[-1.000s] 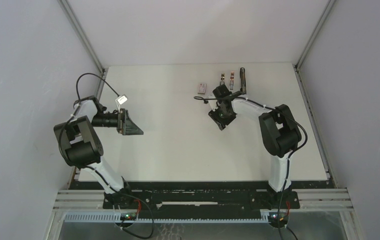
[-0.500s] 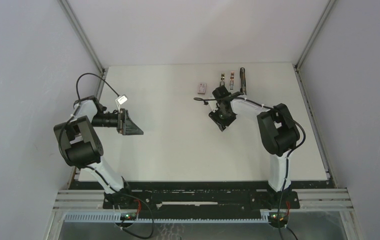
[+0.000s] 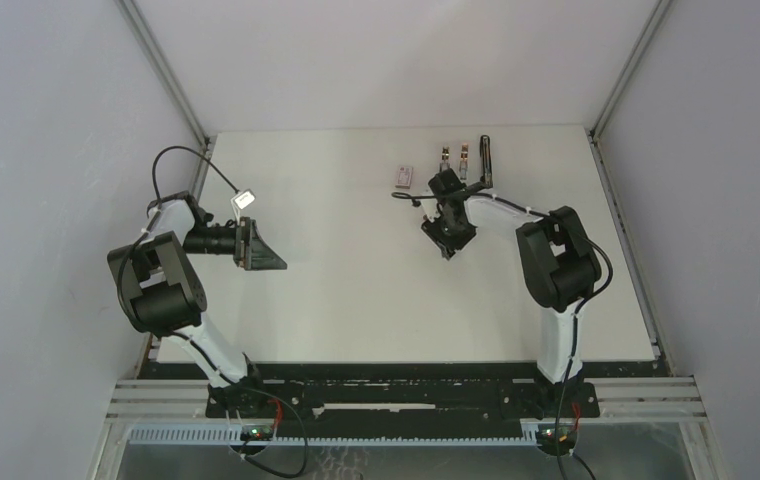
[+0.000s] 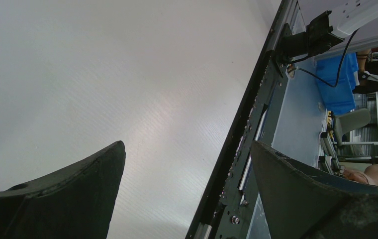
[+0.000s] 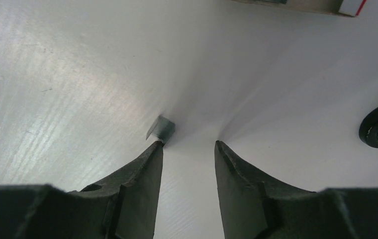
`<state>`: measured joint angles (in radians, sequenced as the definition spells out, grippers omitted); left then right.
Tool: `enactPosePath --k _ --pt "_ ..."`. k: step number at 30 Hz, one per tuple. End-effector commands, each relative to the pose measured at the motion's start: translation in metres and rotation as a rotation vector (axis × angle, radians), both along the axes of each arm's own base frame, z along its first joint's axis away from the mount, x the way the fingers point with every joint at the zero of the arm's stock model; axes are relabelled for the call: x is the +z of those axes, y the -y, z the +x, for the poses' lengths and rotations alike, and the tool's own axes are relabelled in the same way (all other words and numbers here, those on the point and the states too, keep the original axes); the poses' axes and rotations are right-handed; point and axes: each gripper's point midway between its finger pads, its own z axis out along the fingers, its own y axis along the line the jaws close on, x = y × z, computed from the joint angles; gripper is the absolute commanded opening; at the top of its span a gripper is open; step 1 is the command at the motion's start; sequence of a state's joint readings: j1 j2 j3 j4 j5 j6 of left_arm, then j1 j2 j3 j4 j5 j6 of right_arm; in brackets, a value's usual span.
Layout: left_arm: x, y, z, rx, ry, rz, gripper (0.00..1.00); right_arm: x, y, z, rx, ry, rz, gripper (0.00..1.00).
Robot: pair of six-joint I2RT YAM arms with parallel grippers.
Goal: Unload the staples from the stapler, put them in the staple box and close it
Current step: Pick up the staple from the center of the board.
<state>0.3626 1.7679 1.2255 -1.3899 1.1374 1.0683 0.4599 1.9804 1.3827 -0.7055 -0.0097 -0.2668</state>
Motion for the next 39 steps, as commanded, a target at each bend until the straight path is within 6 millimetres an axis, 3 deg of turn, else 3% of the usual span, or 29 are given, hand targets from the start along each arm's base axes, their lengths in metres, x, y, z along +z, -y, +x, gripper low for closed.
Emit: enactPosePath --k 1,7,12,18,29,39 --pt "0.015 -0.004 0.014 0.006 0.082 0.001 1.00 0.007 0.007 0.014 -0.042 0.042 0.005 0.43" --pt "0.015 -0.004 0.014 0.006 0.082 0.001 1.00 0.008 0.006 0.016 -0.047 0.037 0.022 0.42" --pt "0.015 -0.004 0.014 0.006 0.082 0.001 1.00 0.019 -0.004 0.014 -0.013 0.026 0.081 0.42" --pt "0.015 -0.004 0.014 0.006 0.081 0.001 1.00 0.026 -0.003 0.018 -0.014 0.039 0.108 0.41" --pt "0.015 -0.004 0.014 0.006 0.082 0.001 1.00 0.022 -0.008 0.029 -0.009 0.069 0.127 0.38" --pt "0.015 -0.004 0.014 0.007 0.081 -0.001 1.00 0.018 -0.015 0.027 -0.004 0.041 0.155 0.32"
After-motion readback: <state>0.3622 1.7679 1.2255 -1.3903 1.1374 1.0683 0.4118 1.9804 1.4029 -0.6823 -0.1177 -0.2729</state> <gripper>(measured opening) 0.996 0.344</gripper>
